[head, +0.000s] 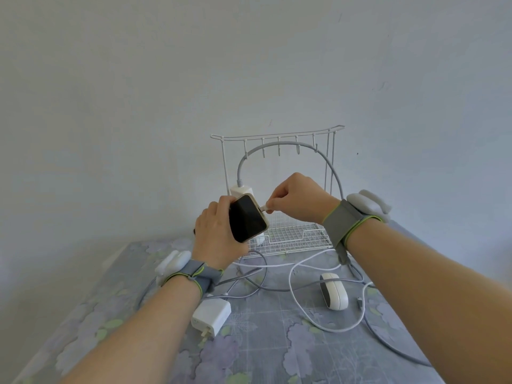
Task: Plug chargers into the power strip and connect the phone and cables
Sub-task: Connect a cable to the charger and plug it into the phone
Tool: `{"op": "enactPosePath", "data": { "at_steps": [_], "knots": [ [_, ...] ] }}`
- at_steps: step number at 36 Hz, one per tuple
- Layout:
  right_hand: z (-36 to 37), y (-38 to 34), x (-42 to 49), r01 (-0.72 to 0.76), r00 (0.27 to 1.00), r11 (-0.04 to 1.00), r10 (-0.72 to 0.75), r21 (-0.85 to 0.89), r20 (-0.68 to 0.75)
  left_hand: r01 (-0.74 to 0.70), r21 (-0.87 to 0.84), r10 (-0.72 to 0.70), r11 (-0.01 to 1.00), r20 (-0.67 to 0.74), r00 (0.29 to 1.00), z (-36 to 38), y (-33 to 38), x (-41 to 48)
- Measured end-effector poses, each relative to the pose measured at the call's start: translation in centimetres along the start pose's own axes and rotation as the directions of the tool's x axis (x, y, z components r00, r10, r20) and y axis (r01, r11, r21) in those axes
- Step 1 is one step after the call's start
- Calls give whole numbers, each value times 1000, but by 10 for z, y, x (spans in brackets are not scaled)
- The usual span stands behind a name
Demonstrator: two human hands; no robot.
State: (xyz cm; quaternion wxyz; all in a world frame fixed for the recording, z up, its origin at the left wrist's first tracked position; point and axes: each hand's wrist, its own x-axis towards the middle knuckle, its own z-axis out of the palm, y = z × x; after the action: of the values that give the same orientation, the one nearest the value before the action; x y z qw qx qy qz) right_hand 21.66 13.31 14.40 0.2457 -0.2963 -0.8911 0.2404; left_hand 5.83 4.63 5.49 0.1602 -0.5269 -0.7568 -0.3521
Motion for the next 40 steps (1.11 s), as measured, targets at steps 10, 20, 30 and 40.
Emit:
{"op": "enactPosePath", "data": {
  "at_steps": [10,20,30,40],
  "knots": [
    [-2,0,-1,55,998,997,-54,-52,34,24,114,-28,993,35,999,-5,4,-5],
    [-5,0,-1,96,994,990,-90,-99,65,40,147,-44,988,25,999,-5,17,-6],
    [-10,8,-2,58,998,995,-54,-84,45,128,134,-128,983,-3,992,11,34,-14],
    [-11,23,1,-92,976,992,73,86,205,-111,95,96,989,149,984,1,33,-4]
  ]
}}
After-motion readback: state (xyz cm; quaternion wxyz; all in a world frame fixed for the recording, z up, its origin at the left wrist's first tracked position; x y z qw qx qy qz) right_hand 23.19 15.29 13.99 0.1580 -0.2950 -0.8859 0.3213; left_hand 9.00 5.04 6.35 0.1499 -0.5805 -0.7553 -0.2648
